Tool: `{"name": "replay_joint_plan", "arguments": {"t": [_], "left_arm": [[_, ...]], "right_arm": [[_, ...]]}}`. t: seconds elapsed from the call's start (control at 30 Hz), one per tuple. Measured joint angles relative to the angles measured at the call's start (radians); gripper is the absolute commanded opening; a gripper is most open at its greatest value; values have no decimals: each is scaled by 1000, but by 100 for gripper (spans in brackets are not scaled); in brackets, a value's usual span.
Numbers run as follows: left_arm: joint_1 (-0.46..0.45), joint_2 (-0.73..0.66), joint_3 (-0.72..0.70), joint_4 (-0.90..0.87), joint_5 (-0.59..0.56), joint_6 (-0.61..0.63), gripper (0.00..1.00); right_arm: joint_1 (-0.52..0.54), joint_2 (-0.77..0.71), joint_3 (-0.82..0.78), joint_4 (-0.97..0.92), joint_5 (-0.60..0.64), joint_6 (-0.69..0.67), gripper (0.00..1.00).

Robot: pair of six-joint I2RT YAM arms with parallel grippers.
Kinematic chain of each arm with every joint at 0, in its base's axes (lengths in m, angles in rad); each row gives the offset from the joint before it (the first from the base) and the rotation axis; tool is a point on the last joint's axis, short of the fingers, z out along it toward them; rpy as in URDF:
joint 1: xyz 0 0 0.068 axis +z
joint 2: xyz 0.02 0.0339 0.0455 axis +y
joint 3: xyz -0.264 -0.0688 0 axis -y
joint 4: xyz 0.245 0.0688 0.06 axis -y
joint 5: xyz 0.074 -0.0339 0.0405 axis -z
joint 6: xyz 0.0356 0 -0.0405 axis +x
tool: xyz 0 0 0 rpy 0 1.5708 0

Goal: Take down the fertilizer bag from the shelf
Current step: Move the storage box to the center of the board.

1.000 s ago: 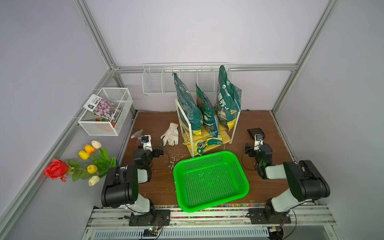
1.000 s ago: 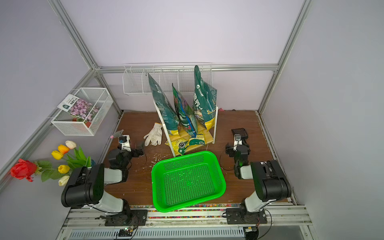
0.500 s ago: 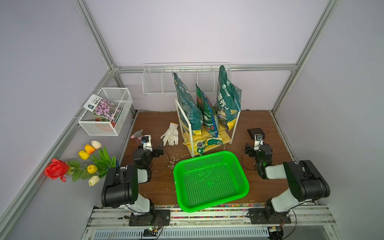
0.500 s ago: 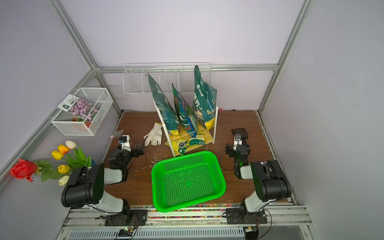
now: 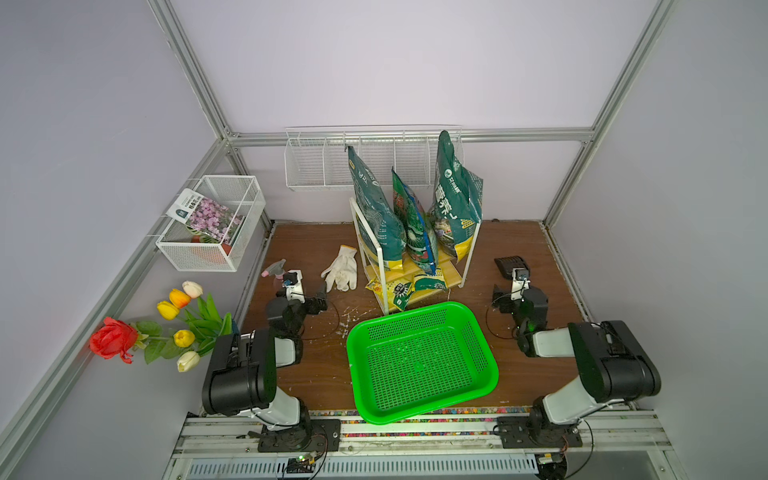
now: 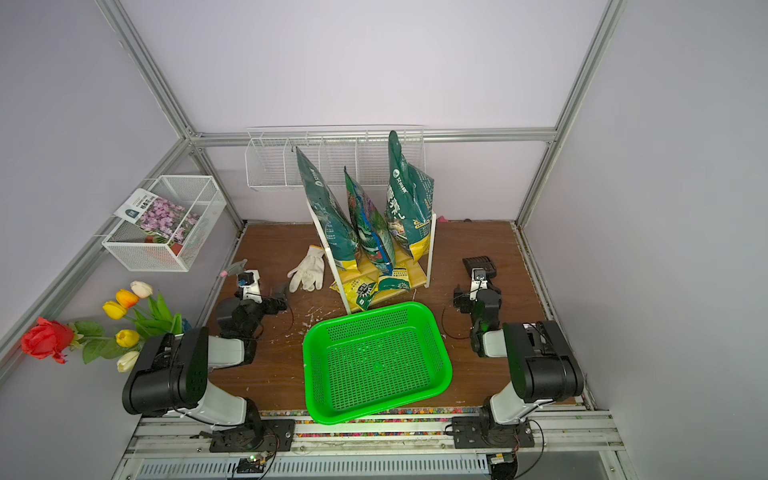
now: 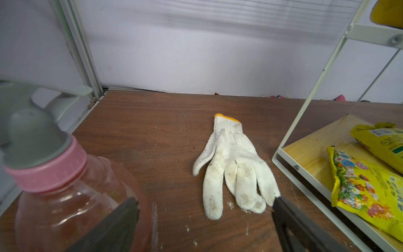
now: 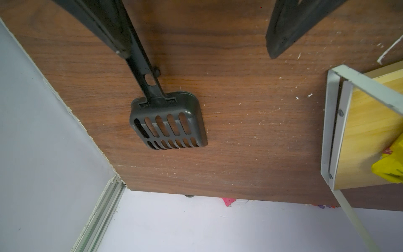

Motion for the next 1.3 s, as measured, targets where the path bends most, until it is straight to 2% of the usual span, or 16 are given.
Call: {"name": "replay_joint_plan", "arguments": {"t": [0.17, 0.37, 0.53, 0.67, 0.83, 0.93, 1.1, 1.23, 1.3], "left_arm": [[0, -99, 19, -117, -24, -4, 100], [-3, -285, 75, -281, -65, -38, 100], [-20, -376, 148, -463, -101, -89, 100], [-30, -418, 263, -676, -137, -172, 100], [-30, -426, 413, -906, -153, -309, 100], [-30, -430, 438, -999, -142, -389, 100], [-30, -411, 459, -1139, -101, -485, 100], [-30, -394, 447, -1160, -29, -508, 100], [-30, -385, 439, -1162, 14, -512, 100]], "right_arm": [[0, -34, -31, 17, -11, 4, 97], [7, -199, -9, -108, -7, 3, 96], [24, -353, 121, -365, 2, 39, 93], [32, -438, 303, -645, 8, 126, 92], [64, -460, 515, -984, -16, 236, 88], [144, -455, 577, -1183, -33, 285, 84], [352, -443, 618, -1470, -30, 355, 71], [418, -449, 615, -1595, -53, 419, 50], [431, -455, 594, -1618, -72, 447, 44]]}}
